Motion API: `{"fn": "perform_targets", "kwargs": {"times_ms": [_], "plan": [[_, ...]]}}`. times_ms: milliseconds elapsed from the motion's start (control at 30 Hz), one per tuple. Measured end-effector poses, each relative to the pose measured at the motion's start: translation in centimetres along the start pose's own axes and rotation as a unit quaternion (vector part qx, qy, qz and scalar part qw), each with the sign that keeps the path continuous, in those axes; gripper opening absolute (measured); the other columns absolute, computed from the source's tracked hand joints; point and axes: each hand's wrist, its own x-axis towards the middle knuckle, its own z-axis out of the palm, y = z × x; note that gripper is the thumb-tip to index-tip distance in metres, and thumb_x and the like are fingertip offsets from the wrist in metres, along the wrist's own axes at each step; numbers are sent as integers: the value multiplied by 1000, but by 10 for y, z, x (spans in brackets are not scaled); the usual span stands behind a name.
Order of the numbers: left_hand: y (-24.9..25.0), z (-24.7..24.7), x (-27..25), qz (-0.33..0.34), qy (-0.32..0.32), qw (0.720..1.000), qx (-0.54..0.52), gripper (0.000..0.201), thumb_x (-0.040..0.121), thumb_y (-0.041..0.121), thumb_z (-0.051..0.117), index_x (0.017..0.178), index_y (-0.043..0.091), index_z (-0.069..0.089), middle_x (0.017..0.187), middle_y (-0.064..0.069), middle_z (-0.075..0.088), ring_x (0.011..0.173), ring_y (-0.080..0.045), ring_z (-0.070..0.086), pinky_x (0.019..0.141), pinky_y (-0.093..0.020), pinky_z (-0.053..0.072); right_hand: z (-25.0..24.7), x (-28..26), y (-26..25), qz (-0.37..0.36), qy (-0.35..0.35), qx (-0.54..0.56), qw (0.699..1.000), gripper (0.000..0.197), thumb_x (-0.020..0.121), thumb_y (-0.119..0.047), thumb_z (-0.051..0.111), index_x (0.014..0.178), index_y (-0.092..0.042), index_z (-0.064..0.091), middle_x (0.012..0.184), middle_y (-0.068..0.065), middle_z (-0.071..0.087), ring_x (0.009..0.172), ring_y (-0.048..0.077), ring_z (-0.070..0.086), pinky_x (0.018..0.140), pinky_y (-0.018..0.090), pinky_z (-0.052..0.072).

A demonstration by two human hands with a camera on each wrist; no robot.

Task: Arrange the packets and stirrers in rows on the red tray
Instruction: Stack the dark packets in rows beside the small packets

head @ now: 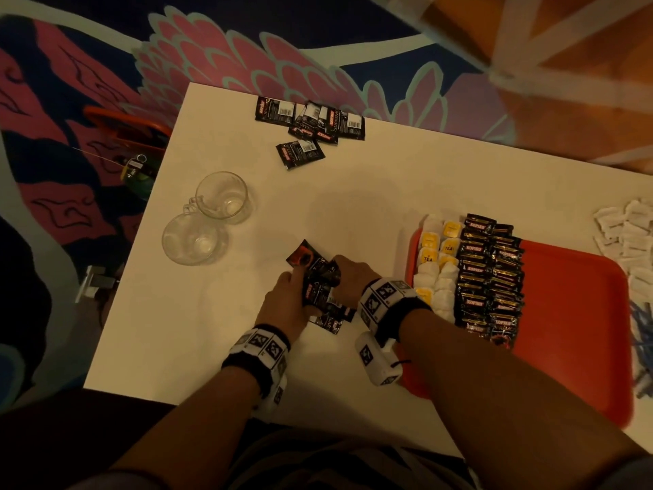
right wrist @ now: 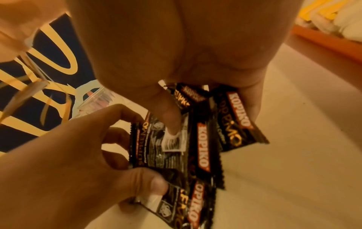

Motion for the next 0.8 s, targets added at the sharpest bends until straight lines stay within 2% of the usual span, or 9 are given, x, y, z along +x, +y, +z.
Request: {"fn": "perform_targets", "kwargs": {"times_ms": [67, 167, 333, 433, 467, 600, 667, 733, 800], "plan": [[0, 2, 0, 6, 16, 1000, -5, 73, 83, 19, 75, 144, 19, 36, 117, -8, 50, 101, -31, 59, 78, -32, 44, 1, -1, 3, 1, -8, -8, 1000, 48, 90, -24, 61, 131, -14, 38, 113, 13, 57, 93, 28, 59, 74, 35, 50], [-1, 6, -1, 5, 44, 999, -17, 62, 83, 15, 73, 138, 16, 44, 117, -7, 48, 97, -31, 59, 75, -30, 42, 3, -4, 5, -2, -8, -18, 1000, 55, 88, -24, 66, 133, -13, 36, 116, 14, 57, 101, 30, 60, 78, 36, 52], [-4, 6, -2, 0, 65, 997, -32, 45, 79, 17, 80, 116, 11, 55, 105, -4, 50, 90, -22, 51, 75, -26, 36, 17, -6, 16, 6, 53, 40, 998, 45, 86, -24, 67, 124, -13, 45, 117, 12, 58, 104, 30, 59, 84, 37, 51], [-11, 2, -1, -28, 97, 992, -74, 34, 76, 21, 84, 95, 15, 56, 90, 0, 52, 75, -13, 48, 64, -19, 34, 26, -6, 28, 19, 87, 116, 989, 41, 85, -21, 68, 121, -13, 49, 116, 9, 59, 99, 24, 57, 77, 29, 45], [-13, 1, -1, -37, 101, 990, -88, 30, 77, 20, 83, 93, 16, 58, 88, 0, 55, 74, -13, 51, 63, -17, 35, 27, -6, 32, 21, 97, 141, 985, 42, 85, -19, 69, 122, -14, 49, 116, 7, 59, 95, 20, 55, 75, 27, 43], [-4, 5, -7, -70, 68, 988, -116, 10, 85, 13, 73, 93, 16, 68, 86, 3, 65, 85, -16, 60, 73, -20, 41, 32, -8, 46, 31, 106, 181, 977, 47, 84, -19, 71, 125, -18, 49, 110, -1, 56, 93, 15, 52, 67, 21, 41], [2, 9, -9, -110, 65, 976, -177, 9, 85, 14, 75, 86, 19, 67, 81, 6, 65, 78, -12, 61, 69, -17, 44, 33, -12, 48, 22, 100, 186, 977, 48, 81, -22, 73, 123, -18, 51, 107, -3, 58, 95, 17, 57, 65, 21, 43], [7, 13, -12, -141, 56, 954, -257, 13, 83, 10, 77, 80, 18, 68, 77, 0, 68, 73, -15, 65, 70, -25, 55, 31, -16, 49, 8, 76, 178, 981, 51, 74, -29, 76, 120, -19, 56, 107, -3, 64, 100, 19, 63, 78, 29, 52], [12, 15, -15, -146, 46, 931, -333, 18, 83, -4, 72, 79, 14, 69, 72, -7, 68, 70, -25, 66, 81, -43, 60, 27, -24, 51, -15, 62, 172, 983, 53, 72, -32, 78, 119, -19, 59, 106, -3, 66, 100, 18, 64, 85, 33, 52]]}}
